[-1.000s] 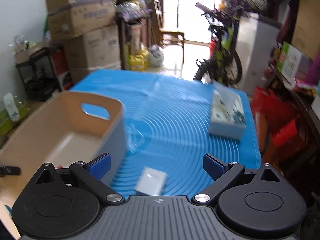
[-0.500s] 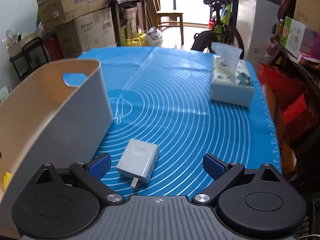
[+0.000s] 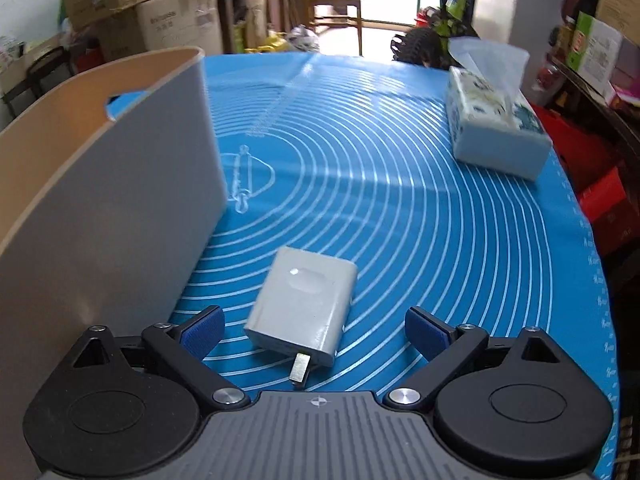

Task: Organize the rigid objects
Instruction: 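Move the right tool to the white plug charger on the mat and grasp it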

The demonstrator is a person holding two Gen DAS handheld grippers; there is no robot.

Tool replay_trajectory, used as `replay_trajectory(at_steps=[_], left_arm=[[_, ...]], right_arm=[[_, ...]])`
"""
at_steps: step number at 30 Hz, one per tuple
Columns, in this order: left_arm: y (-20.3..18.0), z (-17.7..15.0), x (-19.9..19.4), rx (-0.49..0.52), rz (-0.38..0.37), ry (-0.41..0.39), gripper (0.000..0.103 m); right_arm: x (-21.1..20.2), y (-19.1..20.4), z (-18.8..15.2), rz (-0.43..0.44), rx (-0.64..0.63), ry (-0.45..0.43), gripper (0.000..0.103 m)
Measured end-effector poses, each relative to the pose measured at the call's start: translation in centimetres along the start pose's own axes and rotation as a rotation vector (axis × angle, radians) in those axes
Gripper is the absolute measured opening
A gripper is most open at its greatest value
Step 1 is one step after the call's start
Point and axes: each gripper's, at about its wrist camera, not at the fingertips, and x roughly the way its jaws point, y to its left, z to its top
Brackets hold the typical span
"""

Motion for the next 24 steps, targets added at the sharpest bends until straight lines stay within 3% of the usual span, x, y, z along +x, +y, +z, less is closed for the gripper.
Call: replay_trajectory(at_steps=[3, 6, 8, 24], left_arm=[[0.0, 0.0, 0.0, 0.0, 0.0, 0.001, 0.008], [0.0, 0.0, 0.0, -0.001, -0.001, 0.0, 0.008], [0.0, 0.0, 0.0, -0.001, -0.001, 0.0, 0.008], [0.0, 0.0, 0.0, -0.001, -0.001, 0.0, 0.008]], right_arm=[[-0.1, 0.2, -0.2, -0.012, -0.004, -0.025, 0.084], [-0.4, 0.3, -0.4, -0.043, -0.019, -0.051, 0.068], [-0.6, 0.1, -0.4, -0.039, -0.019, -0.06, 0.051], [-4.0, -1.8, -0.4, -0.102, 0.046, -0.13, 0.051]])
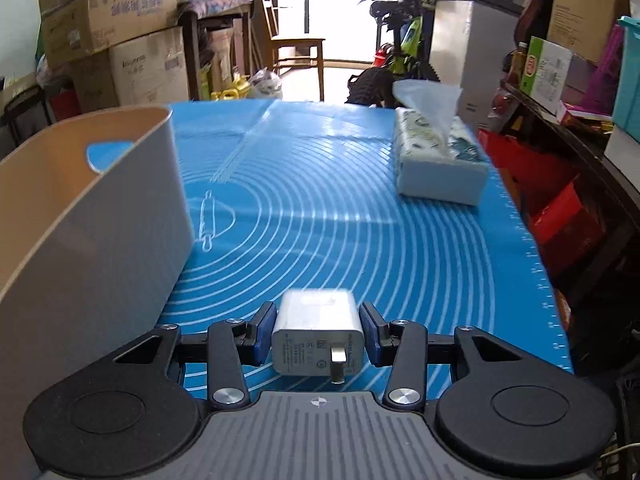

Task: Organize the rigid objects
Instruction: 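Move the right tool to the white plug charger on the mat and grasp it, then carry the white plug charger into the basket and open the right tool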

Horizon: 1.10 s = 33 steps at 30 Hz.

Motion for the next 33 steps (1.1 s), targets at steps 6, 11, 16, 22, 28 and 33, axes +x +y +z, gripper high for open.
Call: replay_trajectory(at_steps=[6, 11, 16, 22, 28, 33], left_arm=[[0.0, 0.0, 0.0, 0.0, 0.0, 0.001, 0.008], [0.1, 0.0, 0.0, 0.001, 0.0, 0.001, 0.008], [0.1, 0.0, 0.0, 0.0, 0.0, 0.001, 0.008], [0.1, -0.1, 0.1, -0.005, -0.003, 0.001, 0.008], [0.0, -0.1, 0.1, -0.007, -0.004, 0.001, 0.008], [0.1, -0.1, 0.0, -0.007, -0.004, 0.001, 0.008]], right_arm=[[-2.3, -1.6, 0.9, -0.008, 0.013, -0.028, 0.051], [-4.7, -2.3, 2.2, -0.001, 0.01, -0.057, 0.051], [-7.3, -1.8, 3.6, 0.021, -0.026, -0.088, 0.051], [-10.5, 0.2, 5.6, 0.068, -0.084, -0.135, 0.051], [-13.1, 3.7, 7.6, 0.142, -0.158, -0.182, 0.051], [-13.6, 7.5, 8.6, 0.206, -0.216, -0.19, 0.051]])
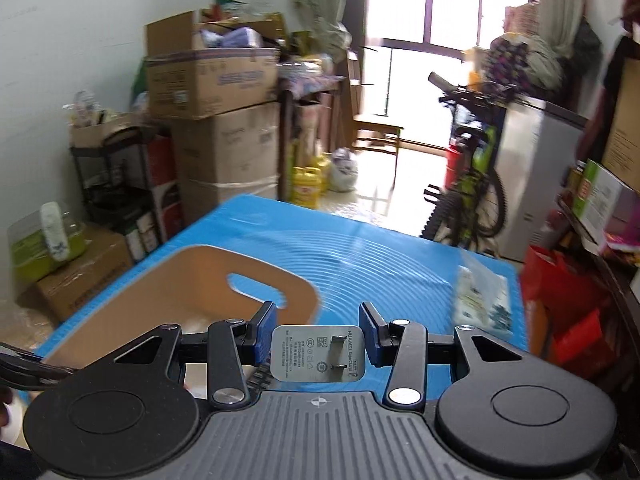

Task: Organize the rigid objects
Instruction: 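Carry the white plug charger into the basket and open the right tool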

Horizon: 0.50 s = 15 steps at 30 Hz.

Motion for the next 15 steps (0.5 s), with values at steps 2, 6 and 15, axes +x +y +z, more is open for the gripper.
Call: replay_trajectory(at_steps=[2, 6, 15], left_arm=[[0.0, 0.0, 0.0, 0.001, 0.001, 0.0, 0.008], [0.0, 0.0, 0.0, 0.002, 0.001, 0.0, 0.008], [0.0, 0.0, 0.0, 0.004, 0.002, 0.0, 0.008]], right_arm=[[0.5, 1.5, 0.3, 0.024, -0.019, 0.003, 0.051], [1.8, 4.3, 0.1, 0.066, -0.039, 0.027, 0.051], [5.8, 8.3, -3.4, 0.113, -0.035, 0.166, 0.051]])
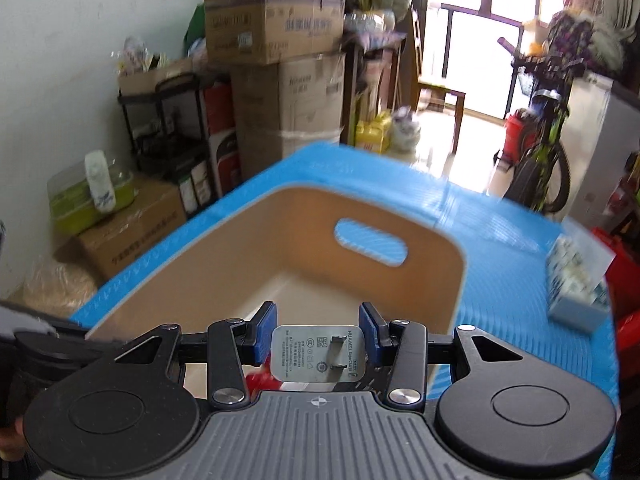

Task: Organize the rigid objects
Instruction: 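Carry the white plug charger into the basket and open the right tool, then open the left tool off the basket rim and lift both tools away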

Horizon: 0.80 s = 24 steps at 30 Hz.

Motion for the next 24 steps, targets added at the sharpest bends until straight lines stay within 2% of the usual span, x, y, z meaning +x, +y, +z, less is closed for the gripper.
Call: replay_trajectory(at_steps=[12, 15, 17, 24], left_arm=[[-0.3, -0.1, 0.0, -0.001, 0.0, 0.002, 0.008], [-0.2, 0.0, 0.0, 0.0, 0.0, 0.003, 0.008], [-0.3, 0.0, 0.0, 0.001, 0.001, 0.003, 0.008], [-0.2, 0.0, 0.0, 0.005, 0.002, 0.002, 0.009]], right_arm=[[2.8, 1.2, -2.4, -0.013, -0.031, 0.12, 0.05], [2.5, 1.6, -2.6, -0.022, -0.054, 0.104, 0.05], [2.2, 1.5, -2.6, -0.015, -0.036, 0.103, 0.065], [0.2, 1.2, -2.1, 0.017, -0.013, 0.081, 0.083]])
